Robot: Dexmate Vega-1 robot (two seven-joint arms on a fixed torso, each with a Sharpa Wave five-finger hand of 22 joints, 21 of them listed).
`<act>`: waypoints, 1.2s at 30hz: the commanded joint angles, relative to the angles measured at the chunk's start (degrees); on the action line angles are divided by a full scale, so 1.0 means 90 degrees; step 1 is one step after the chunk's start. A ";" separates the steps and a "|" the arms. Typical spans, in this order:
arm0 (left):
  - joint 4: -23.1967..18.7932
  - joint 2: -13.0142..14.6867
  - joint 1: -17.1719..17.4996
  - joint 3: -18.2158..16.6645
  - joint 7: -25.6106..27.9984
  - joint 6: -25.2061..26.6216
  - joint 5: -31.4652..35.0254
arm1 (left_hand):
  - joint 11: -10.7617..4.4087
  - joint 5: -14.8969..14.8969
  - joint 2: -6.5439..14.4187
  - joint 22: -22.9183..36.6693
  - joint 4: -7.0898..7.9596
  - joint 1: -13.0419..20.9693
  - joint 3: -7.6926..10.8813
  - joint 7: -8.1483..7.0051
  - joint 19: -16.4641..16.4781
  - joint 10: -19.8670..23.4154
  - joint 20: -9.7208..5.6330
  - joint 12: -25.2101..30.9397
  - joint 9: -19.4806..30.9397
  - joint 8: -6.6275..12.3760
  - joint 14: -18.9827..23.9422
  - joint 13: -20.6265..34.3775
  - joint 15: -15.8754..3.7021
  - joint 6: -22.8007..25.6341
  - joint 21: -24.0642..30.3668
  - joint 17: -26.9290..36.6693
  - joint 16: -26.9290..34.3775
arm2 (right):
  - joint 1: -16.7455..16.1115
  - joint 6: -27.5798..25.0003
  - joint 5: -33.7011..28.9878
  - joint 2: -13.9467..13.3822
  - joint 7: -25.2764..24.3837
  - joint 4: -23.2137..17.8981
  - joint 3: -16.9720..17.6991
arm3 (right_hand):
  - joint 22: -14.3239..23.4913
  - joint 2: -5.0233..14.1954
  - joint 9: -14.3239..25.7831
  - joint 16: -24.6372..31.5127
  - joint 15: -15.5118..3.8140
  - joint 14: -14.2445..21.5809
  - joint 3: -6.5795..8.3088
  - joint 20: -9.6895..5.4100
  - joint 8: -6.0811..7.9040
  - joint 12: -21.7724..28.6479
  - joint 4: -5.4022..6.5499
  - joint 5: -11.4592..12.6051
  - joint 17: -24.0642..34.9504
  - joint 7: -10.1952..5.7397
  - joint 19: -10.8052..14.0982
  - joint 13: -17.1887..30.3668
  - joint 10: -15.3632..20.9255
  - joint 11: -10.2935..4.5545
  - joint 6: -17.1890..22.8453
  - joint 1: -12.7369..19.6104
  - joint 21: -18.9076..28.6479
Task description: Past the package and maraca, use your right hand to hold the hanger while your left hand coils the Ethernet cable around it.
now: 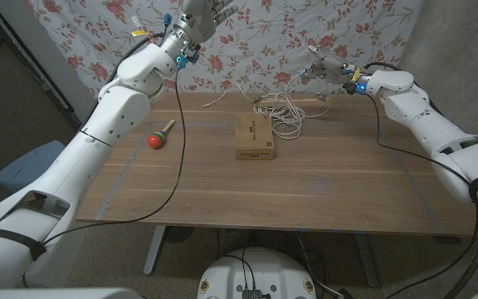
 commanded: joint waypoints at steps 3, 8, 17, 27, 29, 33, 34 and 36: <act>-0.0212 0.0042 0.0088 0.0003 0.0115 0.0039 0.0053 | 0.0011 0.0045 0.0075 0.0020 0.0001 0.0001 -0.0011 -0.0022 -0.0715 -0.0407 0.0004 0.0035 0.0016 0.0048 -0.0568 0.0024 -0.0053 -0.0054 0.0000 0.0016 0.0048 | -0.0457 0.1056 0.0341 0.0001 -0.0798 -0.0331 0.0192 | -0.0222 0.0236 -0.0430 -0.0513 -0.0212 0.0439 0.0136 -0.0259 -0.1092 -0.0593 -0.0127 -0.0273 -0.1002 -0.0731 0.0709 -0.0826 -0.0009 0.0001 -0.1954 0.0385 0.0060; -0.0285 0.0059 0.0128 -0.0005 0.0144 0.0028 0.0076 | 0.0009 0.0047 0.0078 0.0021 -0.0001 0.0003 -0.0013 -0.0023 -0.0716 -0.0403 0.0003 0.0039 0.0016 0.0050 -0.0563 0.0024 -0.0053 -0.0055 -0.0001 0.0015 0.0049 | -0.0746 0.1015 0.0022 -0.0238 -0.1422 -0.0973 0.0131 | -0.0244 0.0230 -0.0816 -0.0782 -0.0227 0.0313 0.0093 -0.0200 -0.1756 -0.1202 -0.0002 -0.0488 -0.1578 -0.1371 0.0678 -0.1317 -0.0354 -0.0152 -0.3463 0.0194 -0.0159; -0.0467 0.0238 0.0350 0.0005 0.0487 -0.0236 0.0797 | -0.0099 0.0054 0.0102 0.0028 -0.0008 0.0009 -0.0024 -0.0088 -0.0582 -0.0335 -0.0029 0.0070 0.0014 0.0056 -0.0529 0.0022 -0.0116 -0.0055 0.0050 0.0013 0.0059 | -0.0900 0.1255 0.0468 -0.0072 -0.1256 -0.1004 0.0250 | -0.0269 0.0265 -0.0976 -0.1007 -0.0546 -0.0570 0.0140 -0.0386 -0.1704 -0.1616 -0.0007 -0.0533 -0.2003 -0.1383 0.0436 -0.1653 -0.0728 -0.0352 -0.3673 0.0225 -0.0427; -0.0506 0.0487 0.0873 -0.0071 0.1164 -0.0369 0.1831 | -0.0224 0.0063 0.0156 0.0030 -0.0027 0.0044 -0.0020 -0.0177 -0.0310 -0.0283 -0.0036 0.0088 0.0011 0.0076 -0.0503 0.0019 -0.0199 -0.0007 0.0149 0.0008 0.0056 | -0.1100 0.1037 0.1268 0.0191 -0.0975 -0.1143 0.0507 | -0.0276 0.0266 -0.1029 -0.0982 -0.0404 -0.0777 0.0137 -0.0266 -0.1766 -0.1785 0.0030 -0.0548 -0.2272 -0.1420 0.0432 -0.1855 -0.0955 -0.0459 -0.4013 0.0168 -0.0531; -0.0443 0.0497 0.1010 -0.0124 0.1240 -0.0418 0.1879 | -0.0232 0.0064 0.0170 0.0029 -0.0030 0.0051 -0.0016 -0.0186 -0.0294 -0.0271 -0.0030 0.0092 0.0011 0.0094 -0.0497 0.0019 -0.0201 0.0041 0.0153 0.0008 0.0057 | -0.1180 0.1032 0.1206 0.0220 -0.1272 -0.1278 0.0534 | -0.0277 0.0256 -0.1037 -0.0985 -0.0397 -0.0835 0.0129 -0.0147 -0.1750 -0.1813 0.0040 -0.0551 -0.2326 -0.1415 0.0393 -0.1899 -0.1011 -0.0485 -0.4014 0.0148 -0.0570; -0.0240 0.0484 0.1273 -0.0216 0.1363 -0.0578 0.1954 | -0.0244 0.0066 0.0208 0.0027 -0.0036 0.0069 -0.0003 -0.0201 -0.0274 -0.0230 -0.0021 0.0107 0.0008 0.0116 -0.0480 0.0018 -0.0216 0.0118 0.0156 0.0006 0.0059 | -0.1343 0.0965 0.0820 0.0166 -0.2097 -0.1681 0.0521 | -0.0277 0.0253 -0.1051 -0.0995 -0.0422 -0.0990 0.0130 -0.0162 -0.1664 -0.1827 0.0049 -0.0552 -0.2449 -0.1323 0.0309 -0.1997 -0.1062 -0.0524 -0.3825 0.0132 -0.0655; -0.0184 0.0475 0.1336 -0.0227 0.1397 -0.0624 0.1987 | -0.0242 0.0066 0.0215 0.0027 -0.0036 0.0072 0.0000 -0.0202 -0.0271 -0.0225 -0.0020 0.0108 0.0008 0.0120 -0.0470 0.0018 -0.0224 0.0133 0.0156 0.0006 0.0062 | -0.1404 0.0937 0.0753 0.0163 -0.2300 -0.1796 0.0528 | -0.0276 0.0255 -0.1054 -0.0996 -0.0423 -0.1030 0.0133 -0.0198 -0.1643 -0.1820 0.0049 -0.0551 -0.2476 -0.1296 0.0288 -0.2019 -0.1047 -0.0528 -0.3765 0.0133 -0.0675; -0.0065 0.0443 0.1456 -0.0238 0.1474 -0.0709 0.2053 | -0.0252 0.0066 0.0230 0.0026 -0.0039 0.0079 0.0006 -0.0204 -0.0267 -0.0210 -0.0018 0.0113 0.0007 0.0124 -0.0467 0.0017 -0.0224 0.0154 0.0155 0.0006 0.0061 | -0.1539 0.0891 0.0629 0.0166 -0.2675 -0.2038 0.0537 | -0.0275 0.0263 -0.1061 -0.1009 -0.0496 -0.1186 0.0148 -0.0287 -0.1608 -0.1813 0.0043 -0.0545 -0.2565 -0.1269 0.0145 -0.2089 -0.1031 -0.0525 -0.3636 0.0145 -0.0768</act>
